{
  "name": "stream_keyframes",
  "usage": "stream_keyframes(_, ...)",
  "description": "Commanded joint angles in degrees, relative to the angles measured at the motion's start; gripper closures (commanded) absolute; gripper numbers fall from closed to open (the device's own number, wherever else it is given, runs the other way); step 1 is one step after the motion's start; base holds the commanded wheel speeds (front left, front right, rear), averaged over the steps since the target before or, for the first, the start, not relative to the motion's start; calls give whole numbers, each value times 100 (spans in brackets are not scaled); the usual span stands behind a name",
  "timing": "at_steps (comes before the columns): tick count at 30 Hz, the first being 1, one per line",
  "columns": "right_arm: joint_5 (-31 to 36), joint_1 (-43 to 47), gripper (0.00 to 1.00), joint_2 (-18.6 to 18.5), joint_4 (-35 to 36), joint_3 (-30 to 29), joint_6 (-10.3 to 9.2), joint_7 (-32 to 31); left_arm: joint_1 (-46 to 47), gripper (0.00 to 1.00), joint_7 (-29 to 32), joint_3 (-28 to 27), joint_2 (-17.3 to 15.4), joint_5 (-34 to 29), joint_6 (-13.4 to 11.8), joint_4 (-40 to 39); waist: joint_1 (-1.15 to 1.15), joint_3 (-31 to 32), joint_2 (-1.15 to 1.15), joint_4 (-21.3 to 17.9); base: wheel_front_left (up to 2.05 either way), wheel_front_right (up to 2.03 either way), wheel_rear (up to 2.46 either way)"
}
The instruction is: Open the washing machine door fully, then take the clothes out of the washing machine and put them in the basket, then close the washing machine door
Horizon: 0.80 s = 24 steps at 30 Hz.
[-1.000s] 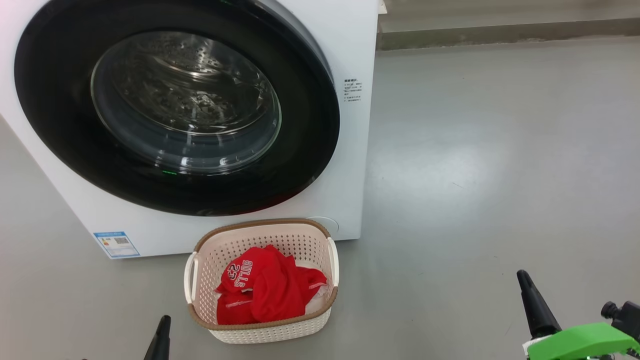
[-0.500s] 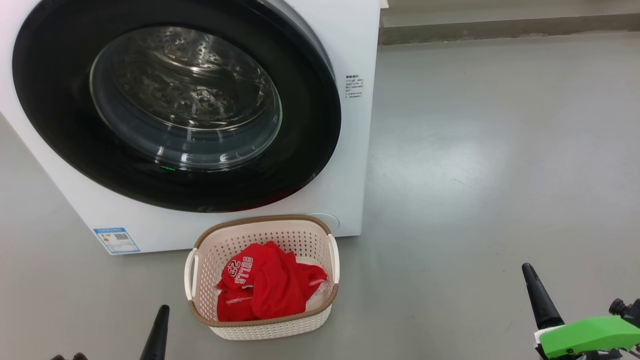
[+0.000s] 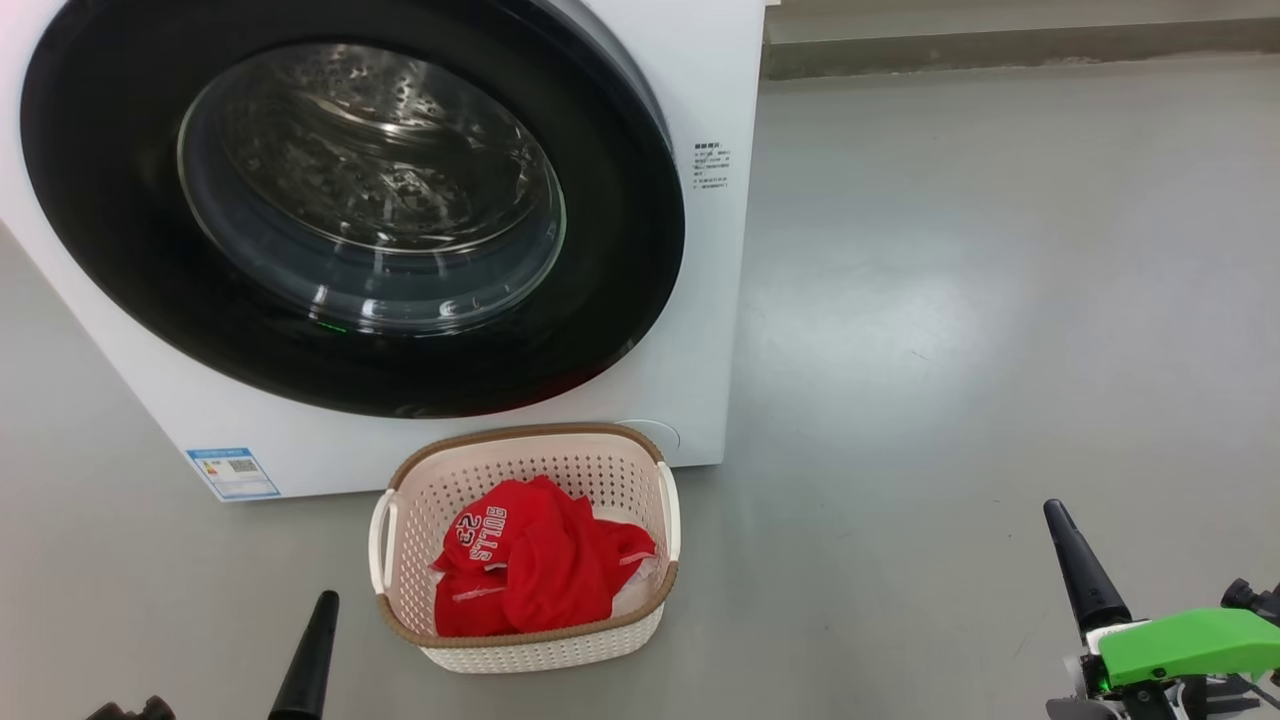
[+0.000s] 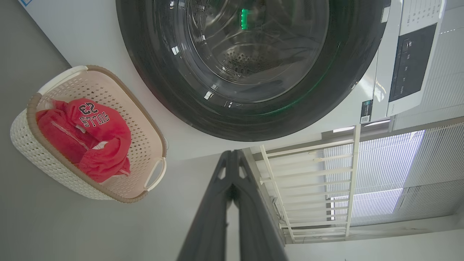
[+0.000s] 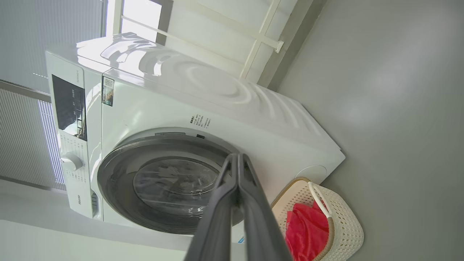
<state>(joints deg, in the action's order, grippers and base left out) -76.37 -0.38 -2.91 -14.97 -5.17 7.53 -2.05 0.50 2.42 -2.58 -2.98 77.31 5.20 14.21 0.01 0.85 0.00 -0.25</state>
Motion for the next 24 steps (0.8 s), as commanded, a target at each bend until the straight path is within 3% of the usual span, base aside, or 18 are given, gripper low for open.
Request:
stream_keyframes(1,-250,-309,100,-37,136,30,-3,-48,294,100,57,-207,-48,185,94,-98,0,-8,0,2,0,0,0)
stream_keyframes(24,-1603,-578,100,-21,96,-106,-4,-420,569,100,408,-396,11,1484,229,-15,-1,-103,0,25,0,0,0)
